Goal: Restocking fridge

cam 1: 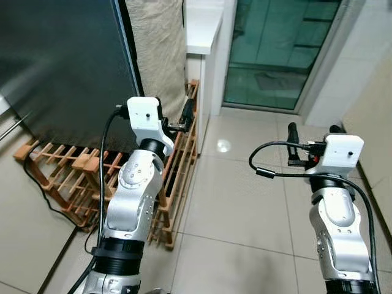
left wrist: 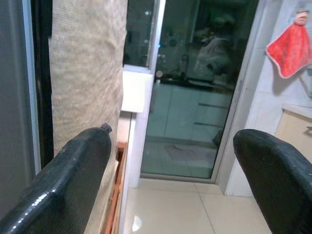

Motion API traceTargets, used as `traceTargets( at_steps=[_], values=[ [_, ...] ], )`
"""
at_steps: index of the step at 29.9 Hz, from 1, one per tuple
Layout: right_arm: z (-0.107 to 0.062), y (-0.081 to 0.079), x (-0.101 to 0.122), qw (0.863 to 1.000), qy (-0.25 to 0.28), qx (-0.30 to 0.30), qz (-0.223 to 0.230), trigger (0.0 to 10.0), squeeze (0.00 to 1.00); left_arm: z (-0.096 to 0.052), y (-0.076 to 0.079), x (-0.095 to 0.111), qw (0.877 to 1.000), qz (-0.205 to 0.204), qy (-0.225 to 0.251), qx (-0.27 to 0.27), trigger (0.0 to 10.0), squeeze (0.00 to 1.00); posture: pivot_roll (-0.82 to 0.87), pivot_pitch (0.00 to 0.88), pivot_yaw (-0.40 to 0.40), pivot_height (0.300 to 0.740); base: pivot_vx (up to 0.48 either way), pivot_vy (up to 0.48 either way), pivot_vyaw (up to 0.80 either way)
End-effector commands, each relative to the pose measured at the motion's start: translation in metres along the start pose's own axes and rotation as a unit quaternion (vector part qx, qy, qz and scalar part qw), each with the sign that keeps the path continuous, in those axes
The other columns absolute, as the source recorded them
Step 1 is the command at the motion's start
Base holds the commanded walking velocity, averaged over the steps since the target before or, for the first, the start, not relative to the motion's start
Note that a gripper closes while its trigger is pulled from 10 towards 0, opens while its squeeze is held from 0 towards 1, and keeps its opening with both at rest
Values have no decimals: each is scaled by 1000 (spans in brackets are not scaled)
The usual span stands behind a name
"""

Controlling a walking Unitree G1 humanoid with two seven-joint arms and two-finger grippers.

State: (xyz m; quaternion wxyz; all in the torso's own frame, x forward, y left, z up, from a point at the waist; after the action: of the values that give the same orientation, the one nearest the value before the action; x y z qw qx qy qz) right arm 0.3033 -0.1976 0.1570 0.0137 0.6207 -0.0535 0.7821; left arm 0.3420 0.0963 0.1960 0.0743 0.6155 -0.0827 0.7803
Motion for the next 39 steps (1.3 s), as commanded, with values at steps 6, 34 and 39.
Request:
traceTargets(
  at_steps=[6,34,39],
  values=[
    [1,0,-4,1000,-4,1,-7,10000,0,3,5,7,999,28,21,-20,10000,0,-121,3,23,740,229,328,0],
    [0,-2,-7,1000,-6,7,-9,10000,0,2,14,-7,1000,21,-19,-12,10000,0,-125,24,24,740,85,151,20],
    [1,-3,-8,1000,-9,9,-16,10000,0,3,19,-8,999,33,-21,-26,10000,0,-126,28,22,740,0,-259,731]
  ],
)
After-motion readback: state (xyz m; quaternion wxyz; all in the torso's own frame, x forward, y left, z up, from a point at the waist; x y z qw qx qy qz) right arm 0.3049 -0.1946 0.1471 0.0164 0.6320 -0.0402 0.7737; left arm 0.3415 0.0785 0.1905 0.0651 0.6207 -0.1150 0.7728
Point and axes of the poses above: a point about 5 cm out from each wrist's last joint towards the gripper, its own z axis pointing out of the wrist towards the gripper, its own x axis along the axis of the wrist's last joint, y = z × x, the point moved 3 cm from there along z, pointing out of the wrist towards the gripper, and after that the axes turned 9 degrees about z, right-handed, at the moved point
